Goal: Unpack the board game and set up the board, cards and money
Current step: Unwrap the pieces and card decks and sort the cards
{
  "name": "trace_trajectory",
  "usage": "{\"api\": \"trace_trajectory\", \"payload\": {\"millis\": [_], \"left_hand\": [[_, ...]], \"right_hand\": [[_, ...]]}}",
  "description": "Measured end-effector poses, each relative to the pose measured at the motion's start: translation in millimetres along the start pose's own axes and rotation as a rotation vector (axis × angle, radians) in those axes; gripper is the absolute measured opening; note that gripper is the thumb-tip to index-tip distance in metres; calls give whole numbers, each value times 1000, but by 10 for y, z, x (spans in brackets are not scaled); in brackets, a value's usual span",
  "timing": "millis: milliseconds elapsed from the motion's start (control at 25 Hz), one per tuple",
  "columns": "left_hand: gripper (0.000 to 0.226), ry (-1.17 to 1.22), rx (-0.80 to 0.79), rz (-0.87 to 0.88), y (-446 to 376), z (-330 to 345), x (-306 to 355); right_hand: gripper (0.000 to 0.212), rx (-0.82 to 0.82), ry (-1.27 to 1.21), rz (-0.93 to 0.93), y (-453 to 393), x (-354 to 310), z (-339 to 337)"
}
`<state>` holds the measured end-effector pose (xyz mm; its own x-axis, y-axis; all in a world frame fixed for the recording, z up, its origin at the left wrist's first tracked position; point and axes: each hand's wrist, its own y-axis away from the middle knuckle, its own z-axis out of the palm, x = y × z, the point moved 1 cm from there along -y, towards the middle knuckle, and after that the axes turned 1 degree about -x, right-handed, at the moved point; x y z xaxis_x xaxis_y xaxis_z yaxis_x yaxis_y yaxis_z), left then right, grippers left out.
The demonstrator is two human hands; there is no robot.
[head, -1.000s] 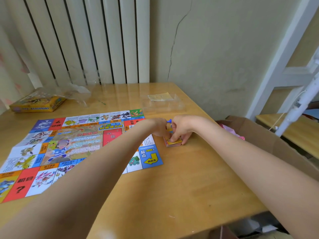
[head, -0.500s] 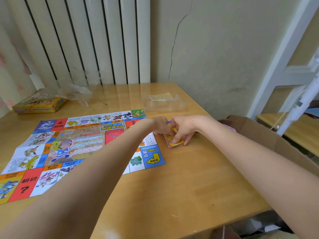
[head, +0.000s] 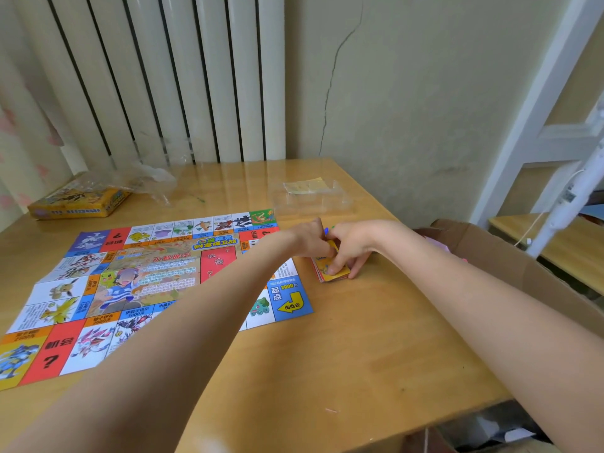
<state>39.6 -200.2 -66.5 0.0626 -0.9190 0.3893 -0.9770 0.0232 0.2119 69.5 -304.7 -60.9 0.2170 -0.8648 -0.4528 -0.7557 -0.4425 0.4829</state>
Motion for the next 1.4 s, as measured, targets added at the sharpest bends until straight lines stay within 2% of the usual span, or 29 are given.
{"api": "trace_trajectory", "payload": {"millis": [80, 240, 360, 480, 640, 720, 840, 1040, 1120, 1280, 1320, 1400], "left_hand": [[52, -2, -36, -17, -15, -11, 17], [35, 23, -98, -32, -63, -75, 70], [24, 122, -143, -47, -120, -64, 65], [16, 187, -185, -53, -66, 0, 87], [26, -58, -88, -78, -31, -24, 41], [30, -39, -108, -95, -39, -50, 10], [41, 6, -105, -109, -34, -33, 19], [45, 75, -109, -119, -81, -21, 4], [44, 111, -130, -113, -104, -62, -16], [34, 9, -93, -15, -1, -182, 3], [33, 50, -82, 21, 47, -190, -23], [27, 332, -81, 83, 155, -191, -121]], "right_hand": [[70, -10, -16, -14, -22, 18, -4], [55, -38, -24, -54, -38, 37, -14], [61, -37, -36, -48, -58, 62, -12], [56, -30, -55, -55, -59, 94, 6], [43, -18, -36, -67, -42, 86, 10], [40, -27, -25, -56, -38, 57, -3], [52, -28, -12, -50, -31, 39, -12], [57, -39, -9, -56, 11, 42, -8], [60, -55, -22, -58, 38, 33, -16], [55, -54, -6, -125, 112, 52, -14], [55, -42, -12, -166, 117, 80, -2], [47, 36, -88, -254, 109, 134, 3]]}}
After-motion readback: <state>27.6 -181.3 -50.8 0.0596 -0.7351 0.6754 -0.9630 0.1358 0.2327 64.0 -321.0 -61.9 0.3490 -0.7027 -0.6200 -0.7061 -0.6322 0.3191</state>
